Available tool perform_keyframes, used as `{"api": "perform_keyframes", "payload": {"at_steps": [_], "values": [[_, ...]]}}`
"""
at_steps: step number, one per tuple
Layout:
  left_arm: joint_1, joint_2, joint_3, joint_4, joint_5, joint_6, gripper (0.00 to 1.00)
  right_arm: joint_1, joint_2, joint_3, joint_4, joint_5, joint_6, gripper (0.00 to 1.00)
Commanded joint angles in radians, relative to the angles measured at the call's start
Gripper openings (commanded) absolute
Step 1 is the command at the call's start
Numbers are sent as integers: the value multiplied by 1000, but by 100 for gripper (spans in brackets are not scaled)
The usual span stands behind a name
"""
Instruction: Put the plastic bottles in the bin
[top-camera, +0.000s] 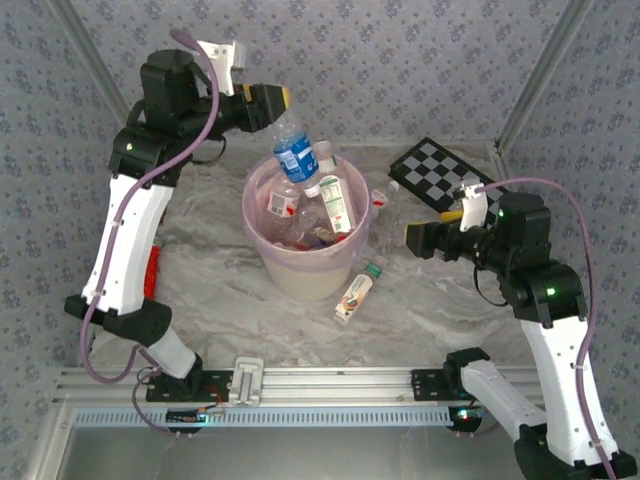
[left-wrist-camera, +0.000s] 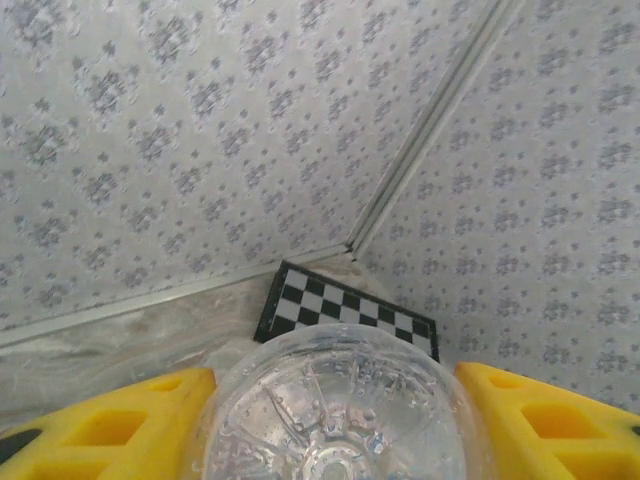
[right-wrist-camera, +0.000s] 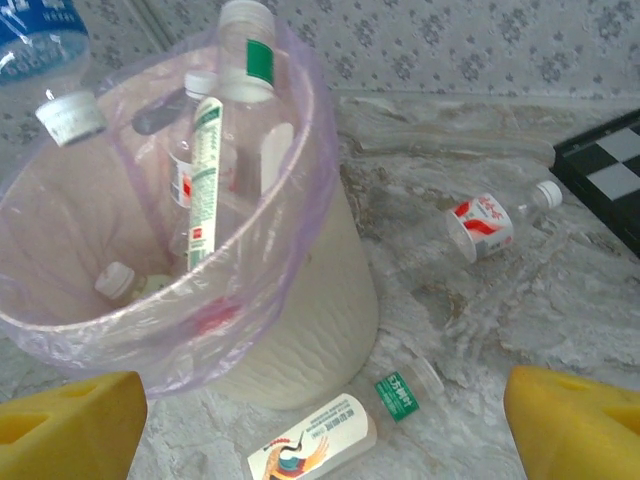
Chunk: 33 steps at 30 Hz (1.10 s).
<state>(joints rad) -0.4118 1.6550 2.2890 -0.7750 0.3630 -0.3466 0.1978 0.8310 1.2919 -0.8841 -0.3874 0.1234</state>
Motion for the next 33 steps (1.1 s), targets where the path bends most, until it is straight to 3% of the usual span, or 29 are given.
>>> {"api": "perform_keyframes", "payload": {"at_steps": [1,6,12,20,23,26,33], "values": [[15,102,34,-122,27,28,22,-16,-4,0,-47,28,2,94],[4,107,-109,-77,67,25,22,-26,-3,4,-75,66,9,93],[-38,64,-293,-33,1,30,22,-27,15,0,-79,93,10,93],[-92,38,-442,-21,-82,53,34,-27,47,-23,-58,93,21,93],[-118,44,-441,-28,-111,68,41,-27,50,-35,-49,80,35,92],[-134,48,-427,-44,-121,85,57,-27,51,-46,-45,75,47,92],[-131,-13,-344,-71,-179,126,81,-27,57,-45,-62,85,59,93]]}}
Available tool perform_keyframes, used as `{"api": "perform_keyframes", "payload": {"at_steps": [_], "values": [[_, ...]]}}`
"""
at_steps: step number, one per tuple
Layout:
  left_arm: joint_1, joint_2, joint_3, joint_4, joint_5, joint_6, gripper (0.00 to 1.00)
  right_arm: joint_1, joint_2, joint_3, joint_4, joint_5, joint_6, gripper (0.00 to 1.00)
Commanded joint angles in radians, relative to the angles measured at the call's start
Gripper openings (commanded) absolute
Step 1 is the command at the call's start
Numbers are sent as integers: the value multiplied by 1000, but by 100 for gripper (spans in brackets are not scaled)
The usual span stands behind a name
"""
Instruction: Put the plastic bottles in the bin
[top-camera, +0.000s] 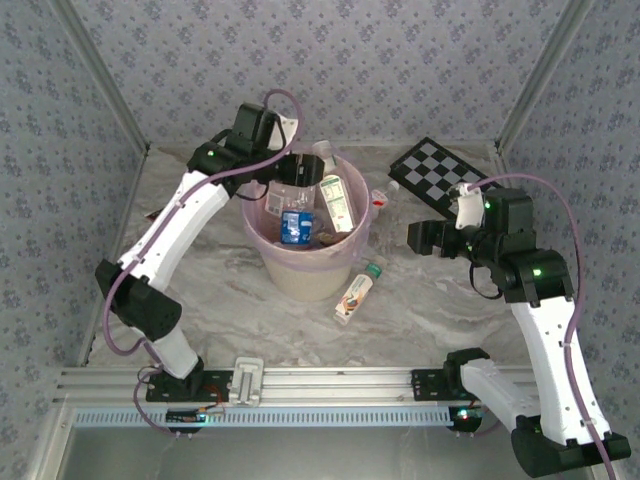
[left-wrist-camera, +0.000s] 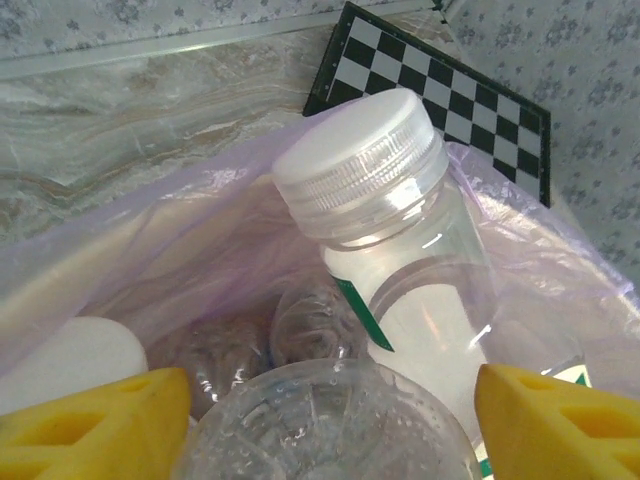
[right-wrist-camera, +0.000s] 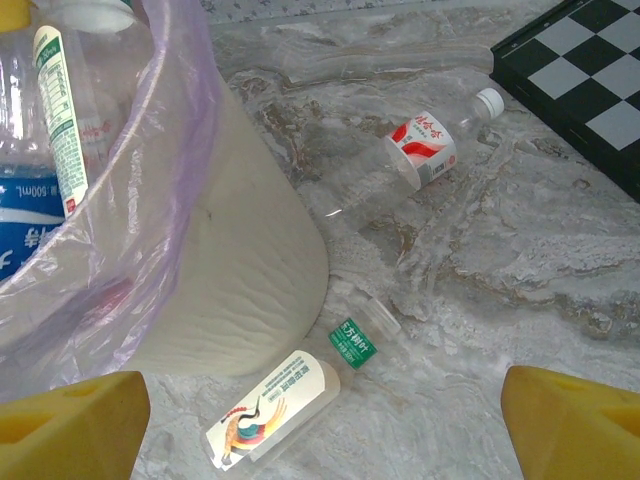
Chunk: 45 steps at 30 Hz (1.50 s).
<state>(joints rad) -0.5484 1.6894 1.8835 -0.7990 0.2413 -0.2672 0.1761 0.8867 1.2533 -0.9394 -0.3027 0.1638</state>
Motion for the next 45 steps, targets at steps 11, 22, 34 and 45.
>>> {"api": "perform_keyframes", "payload": {"at_steps": [11,22,34,45], "values": [[-11,-131,6,-39,-131,63,69,-4,1,-25,5,-11,31,93],[-90,-203,-331,88,-145,-7,37,-2,7,-42,10,-15,43,93],[-95,-269,-386,111,-172,-24,38,-6,83,-68,54,55,129,93],[-95,-422,-358,112,-170,11,66,-40,165,-159,175,140,412,100]]}}
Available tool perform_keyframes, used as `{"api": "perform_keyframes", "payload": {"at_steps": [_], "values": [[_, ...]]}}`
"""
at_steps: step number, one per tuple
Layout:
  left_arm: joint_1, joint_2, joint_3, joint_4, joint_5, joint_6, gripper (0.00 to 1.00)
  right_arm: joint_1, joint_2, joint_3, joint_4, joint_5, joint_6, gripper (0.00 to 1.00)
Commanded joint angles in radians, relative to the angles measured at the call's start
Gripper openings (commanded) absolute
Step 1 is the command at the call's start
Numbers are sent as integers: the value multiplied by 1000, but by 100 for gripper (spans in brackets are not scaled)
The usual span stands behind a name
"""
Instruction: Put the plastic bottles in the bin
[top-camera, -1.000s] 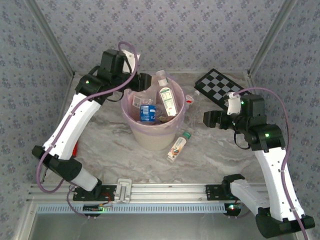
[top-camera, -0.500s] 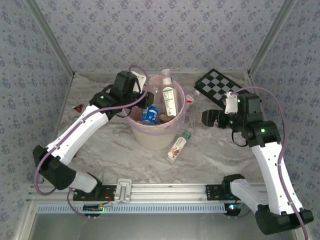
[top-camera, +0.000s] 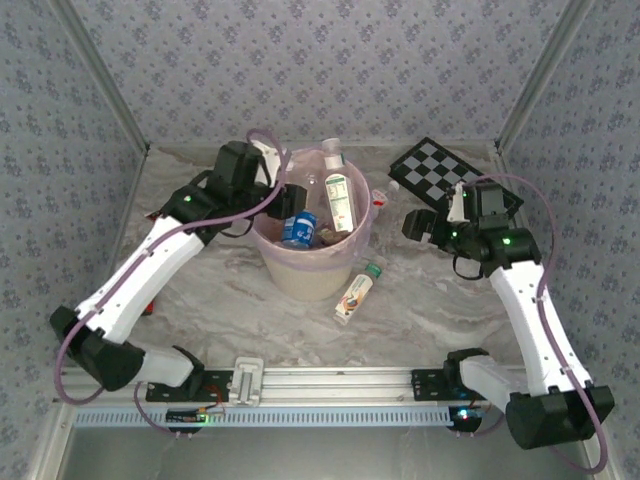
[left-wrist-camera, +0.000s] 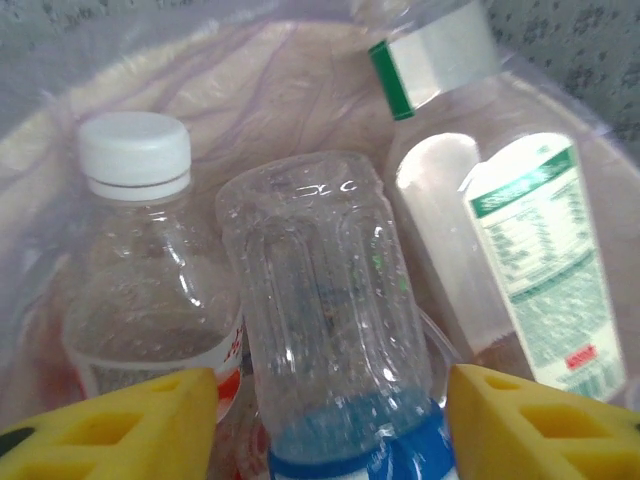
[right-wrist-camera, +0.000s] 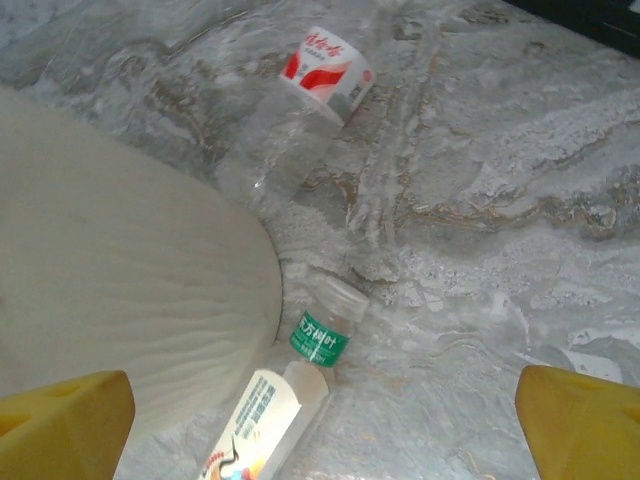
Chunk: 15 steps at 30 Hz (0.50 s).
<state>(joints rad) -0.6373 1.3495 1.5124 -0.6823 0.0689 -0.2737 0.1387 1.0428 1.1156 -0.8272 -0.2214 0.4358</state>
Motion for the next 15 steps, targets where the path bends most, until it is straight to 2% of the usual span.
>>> {"api": "perform_keyframes", "payload": {"at_steps": [1,5,8,11,15], "values": [[-7,-100,-2,-3,10,18,68,3,12,-34,80,69,177,100],[-7,-172,-58,-3,43,16,74,54,19,-109,140,120,328,100],[-7,-215,-107,-5,53,5,75,113,56,-149,159,131,346,100],[-7,-265,-173,18,66,-13,77,137,118,-177,184,85,359,100],[-7,-322,-230,45,61,-25,78,141,195,-244,301,2,385,85]]}}
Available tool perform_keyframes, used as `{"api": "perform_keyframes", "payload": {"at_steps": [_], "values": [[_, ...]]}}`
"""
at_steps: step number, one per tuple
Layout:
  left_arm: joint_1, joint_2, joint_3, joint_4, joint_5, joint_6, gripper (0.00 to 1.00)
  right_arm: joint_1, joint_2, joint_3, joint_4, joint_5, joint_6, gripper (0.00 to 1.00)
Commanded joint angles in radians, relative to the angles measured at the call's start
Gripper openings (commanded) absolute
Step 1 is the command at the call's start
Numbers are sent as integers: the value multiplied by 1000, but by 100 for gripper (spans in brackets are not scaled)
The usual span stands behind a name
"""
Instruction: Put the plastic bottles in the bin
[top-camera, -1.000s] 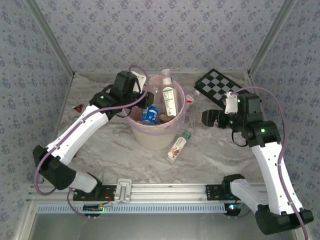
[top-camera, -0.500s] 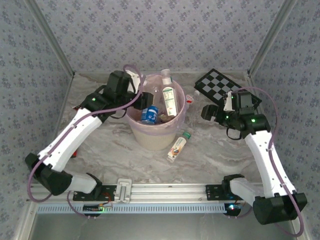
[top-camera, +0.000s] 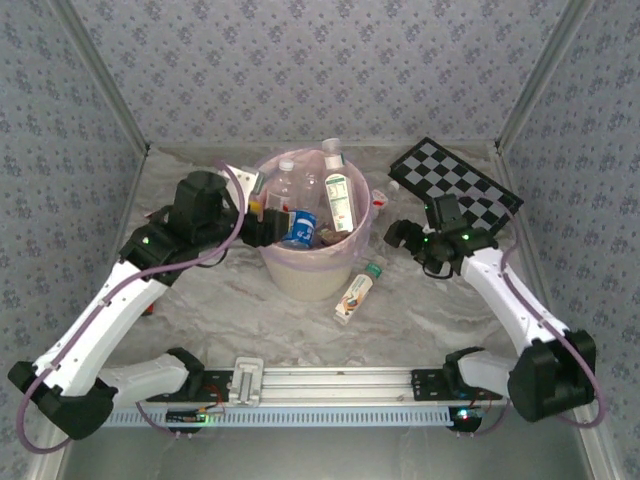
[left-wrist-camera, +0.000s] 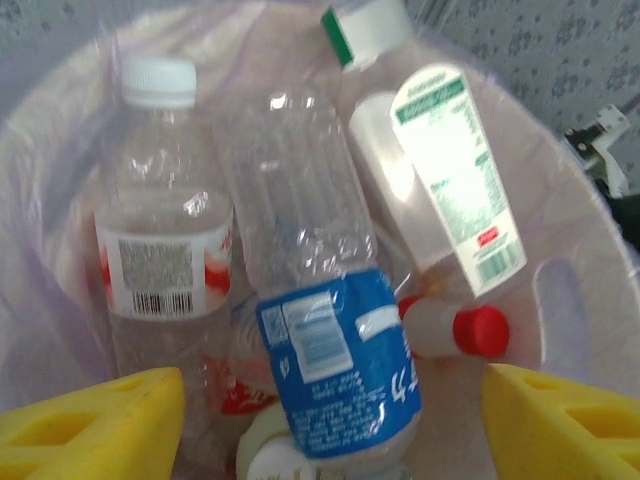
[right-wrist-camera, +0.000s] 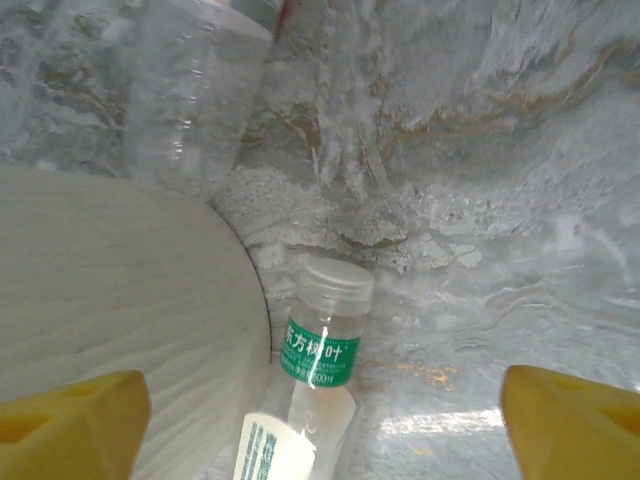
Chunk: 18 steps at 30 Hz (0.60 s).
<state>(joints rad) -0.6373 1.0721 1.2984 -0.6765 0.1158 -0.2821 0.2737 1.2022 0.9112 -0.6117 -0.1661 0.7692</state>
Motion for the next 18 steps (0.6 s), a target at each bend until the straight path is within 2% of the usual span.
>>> {"api": "perform_keyframes", "payload": {"at_steps": [1,5,13,18], "values": [[-7,-51,-21,36,11,-18,78,8,53,-52,108,-63,62,82],[-7,-74,-24,26,2,-17,78,36,139,-93,179,-105,97,77],[-7,-60,6,29,-9,-8,78,93,330,-103,295,-161,128,77],[-7,-46,24,23,5,-9,78,101,386,-84,312,-159,119,71]]}}
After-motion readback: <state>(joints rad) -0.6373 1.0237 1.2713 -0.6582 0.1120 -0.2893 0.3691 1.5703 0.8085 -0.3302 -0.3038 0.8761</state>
